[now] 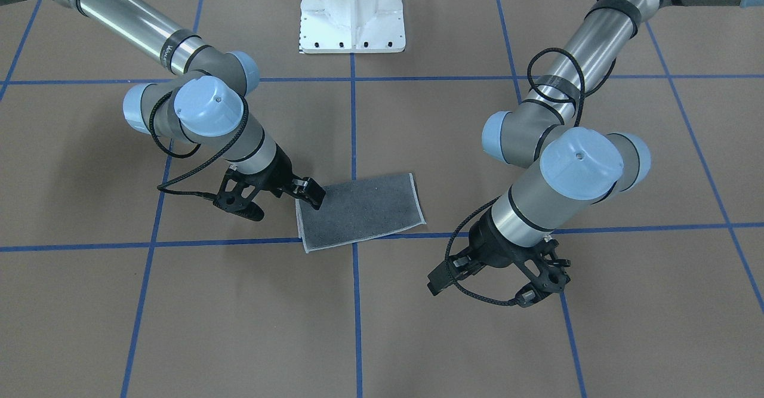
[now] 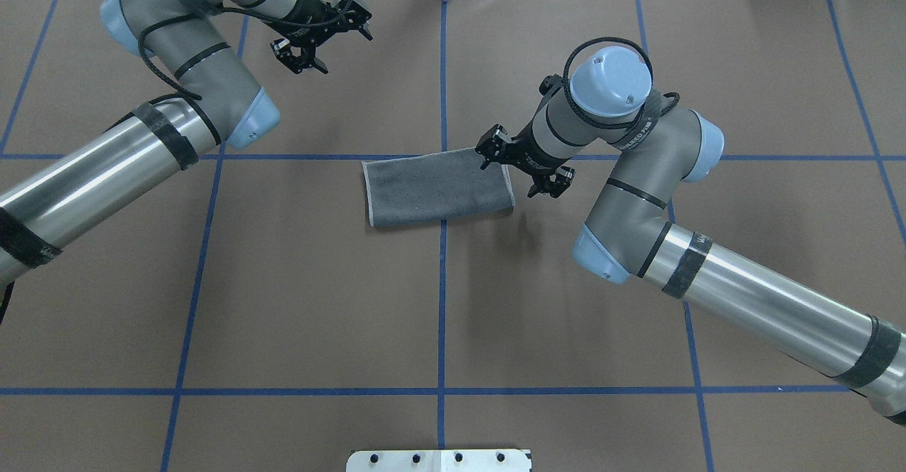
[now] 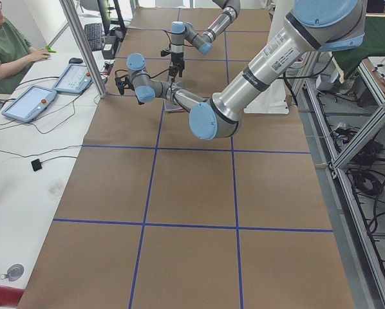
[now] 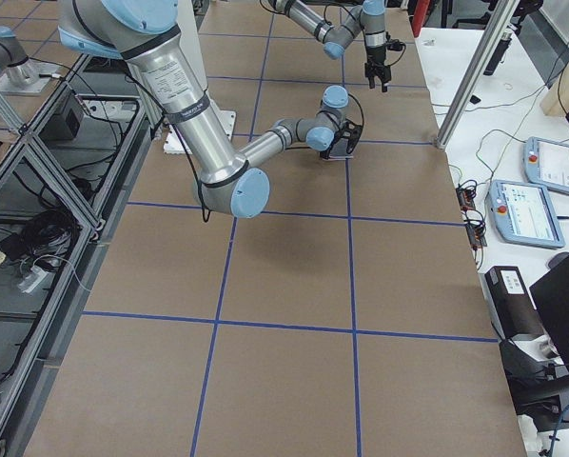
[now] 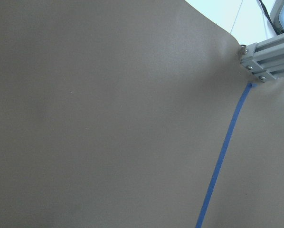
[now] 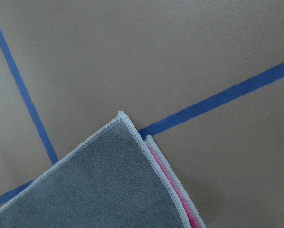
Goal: Fold towel twice with both arms
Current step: 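Lower the right gripper onto the strip's end nearest it and grasp it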
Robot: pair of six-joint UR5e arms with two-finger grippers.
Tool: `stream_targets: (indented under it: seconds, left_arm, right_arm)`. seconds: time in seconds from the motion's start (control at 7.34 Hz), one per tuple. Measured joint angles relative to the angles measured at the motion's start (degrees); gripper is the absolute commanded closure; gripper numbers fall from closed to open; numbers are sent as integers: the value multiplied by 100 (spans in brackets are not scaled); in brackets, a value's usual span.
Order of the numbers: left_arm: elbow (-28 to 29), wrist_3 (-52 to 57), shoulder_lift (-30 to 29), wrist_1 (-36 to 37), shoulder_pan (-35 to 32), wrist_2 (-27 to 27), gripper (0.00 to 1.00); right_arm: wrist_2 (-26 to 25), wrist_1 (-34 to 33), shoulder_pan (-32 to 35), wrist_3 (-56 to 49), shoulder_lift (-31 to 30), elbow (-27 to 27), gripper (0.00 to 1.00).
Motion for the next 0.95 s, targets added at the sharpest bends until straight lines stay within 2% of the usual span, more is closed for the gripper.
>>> stream_targets:
  seconds: [0.27,0.41,0.68,0.95]
  left_arm:
    - [11,11,0,0,-5,-3,1]
    - [13,13,0,0,-7,-3,1]
    - [13,13,0,0,-10,-3,1]
    - [13,13,0,0,-21,-3,0]
  right_arm:
    - [-52,-11,-78,-115,-4,-83,4]
    - [-58,-12,-96,-134,-6,-95,12]
    - [-65,-13,-144,-133,-10,-101,41]
    - [-77,-19,-191,-102,-18,-102,60]
